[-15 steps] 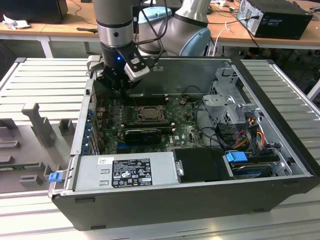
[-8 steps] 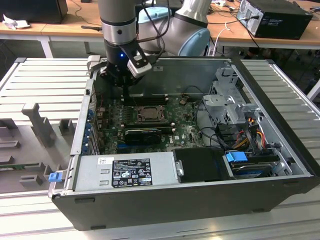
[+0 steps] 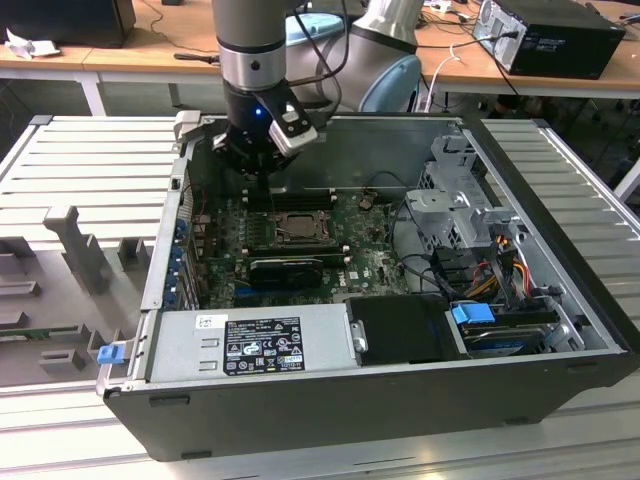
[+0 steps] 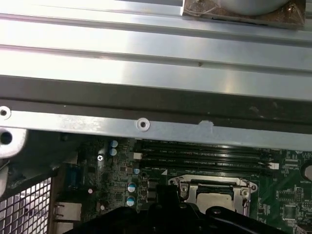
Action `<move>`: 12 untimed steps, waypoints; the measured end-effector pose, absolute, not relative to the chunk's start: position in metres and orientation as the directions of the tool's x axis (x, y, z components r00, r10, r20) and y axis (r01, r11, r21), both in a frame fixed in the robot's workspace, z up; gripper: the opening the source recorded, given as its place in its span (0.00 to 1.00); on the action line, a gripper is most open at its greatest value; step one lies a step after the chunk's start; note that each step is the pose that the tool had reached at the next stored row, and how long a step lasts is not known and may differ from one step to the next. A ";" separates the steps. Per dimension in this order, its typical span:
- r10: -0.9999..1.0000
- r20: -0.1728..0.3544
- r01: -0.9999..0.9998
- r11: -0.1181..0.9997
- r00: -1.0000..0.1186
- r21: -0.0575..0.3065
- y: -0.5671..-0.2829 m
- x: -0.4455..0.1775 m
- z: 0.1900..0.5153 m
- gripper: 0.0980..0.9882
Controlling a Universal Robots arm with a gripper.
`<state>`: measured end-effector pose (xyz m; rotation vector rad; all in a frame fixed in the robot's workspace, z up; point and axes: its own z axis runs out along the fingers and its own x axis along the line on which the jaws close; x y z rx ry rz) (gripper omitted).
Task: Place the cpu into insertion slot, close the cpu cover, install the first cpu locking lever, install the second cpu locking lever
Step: 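Install the first cpu locking lever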
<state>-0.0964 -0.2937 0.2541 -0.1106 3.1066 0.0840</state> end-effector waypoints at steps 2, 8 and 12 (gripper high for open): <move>-0.070 -0.034 -0.072 0.996 -0.997 0.053 -0.294 -0.094 0.254 0.01; -0.070 -0.033 -0.072 0.996 -0.997 0.053 -0.294 -0.086 0.251 0.01; -0.070 -0.033 -0.072 0.996 -0.997 0.053 -0.294 -0.063 0.247 0.01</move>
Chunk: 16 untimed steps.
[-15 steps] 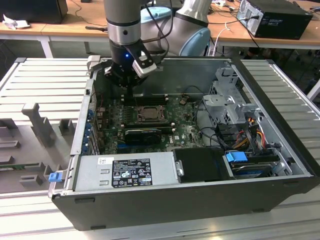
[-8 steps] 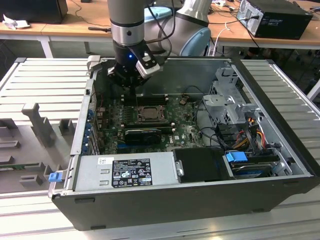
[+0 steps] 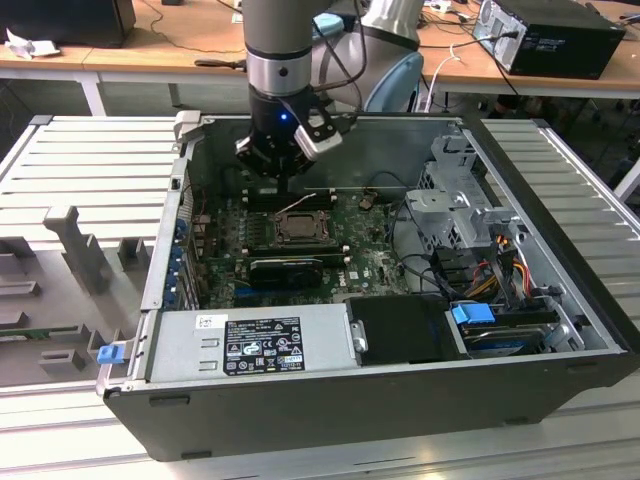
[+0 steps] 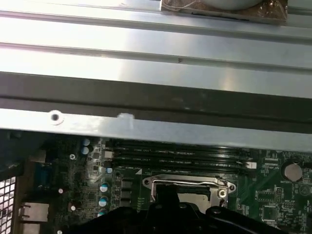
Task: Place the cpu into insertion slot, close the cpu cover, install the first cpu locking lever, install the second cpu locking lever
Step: 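Install the first cpu locking lever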
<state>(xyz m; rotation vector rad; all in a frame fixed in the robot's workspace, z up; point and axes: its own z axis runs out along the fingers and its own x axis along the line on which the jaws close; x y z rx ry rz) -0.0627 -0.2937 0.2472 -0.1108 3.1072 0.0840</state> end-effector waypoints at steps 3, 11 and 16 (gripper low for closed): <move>-0.068 -0.036 -0.072 0.992 -0.997 0.107 -0.294 -0.049 0.246 0.01; -0.084 -0.037 -0.088 0.988 -0.996 0.123 -0.292 -0.038 0.230 0.01; -0.087 -0.037 -0.091 0.988 -0.995 0.123 -0.290 -0.031 0.222 0.01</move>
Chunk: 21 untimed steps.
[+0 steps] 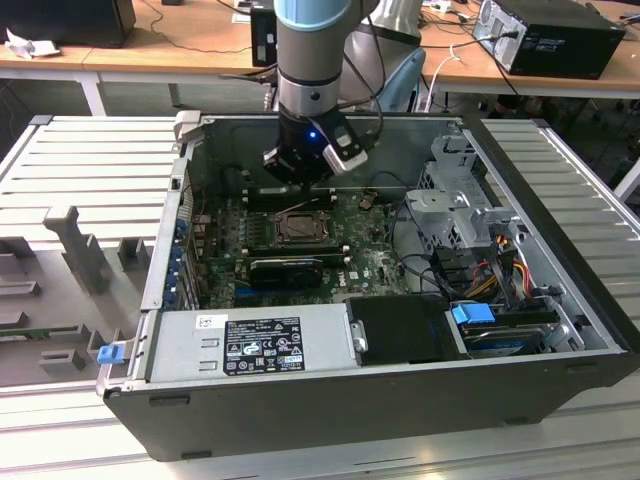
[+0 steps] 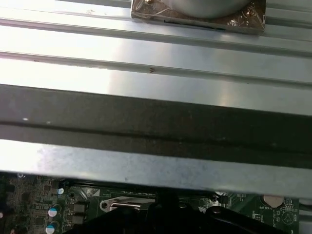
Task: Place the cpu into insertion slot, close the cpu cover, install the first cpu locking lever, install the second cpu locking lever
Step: 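Install the first cpu locking lever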
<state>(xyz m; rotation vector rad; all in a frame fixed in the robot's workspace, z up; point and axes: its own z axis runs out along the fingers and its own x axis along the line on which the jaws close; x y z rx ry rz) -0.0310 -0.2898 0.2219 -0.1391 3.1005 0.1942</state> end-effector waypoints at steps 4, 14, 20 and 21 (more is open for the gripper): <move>-0.087 -0.037 -0.091 0.988 -0.996 0.123 -0.290 -0.029 0.218 0.01; -0.087 -0.037 -0.091 0.988 -0.995 0.123 -0.290 -0.026 0.215 0.01; -0.086 -0.037 -0.090 0.988 -0.996 0.123 -0.290 -0.024 0.212 0.01; -0.084 -0.037 -0.088 0.988 -0.996 0.123 -0.290 -0.024 0.211 0.01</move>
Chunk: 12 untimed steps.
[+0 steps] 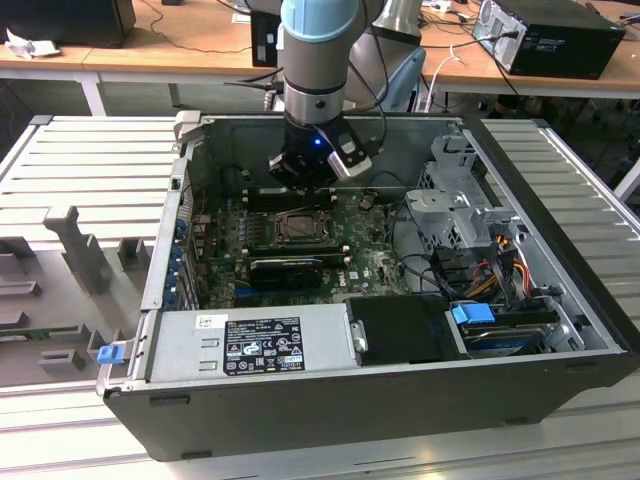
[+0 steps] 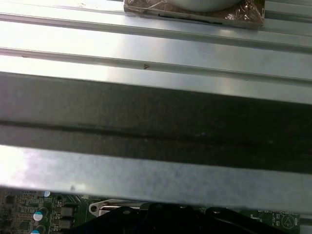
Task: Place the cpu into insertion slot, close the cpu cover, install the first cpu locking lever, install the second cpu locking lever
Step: 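Install the first cpu locking lever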
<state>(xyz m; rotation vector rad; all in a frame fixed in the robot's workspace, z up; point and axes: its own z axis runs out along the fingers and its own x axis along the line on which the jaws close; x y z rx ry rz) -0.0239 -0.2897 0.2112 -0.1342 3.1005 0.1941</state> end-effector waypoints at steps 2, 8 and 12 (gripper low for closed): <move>-0.065 -0.037 -0.069 0.990 -0.997 0.123 -0.290 -0.024 0.210 0.01; -0.054 -0.037 -0.059 0.991 -0.998 0.123 -0.290 -0.024 0.208 0.01; -0.054 -0.037 -0.059 0.991 -0.998 0.123 -0.291 -0.024 0.205 0.01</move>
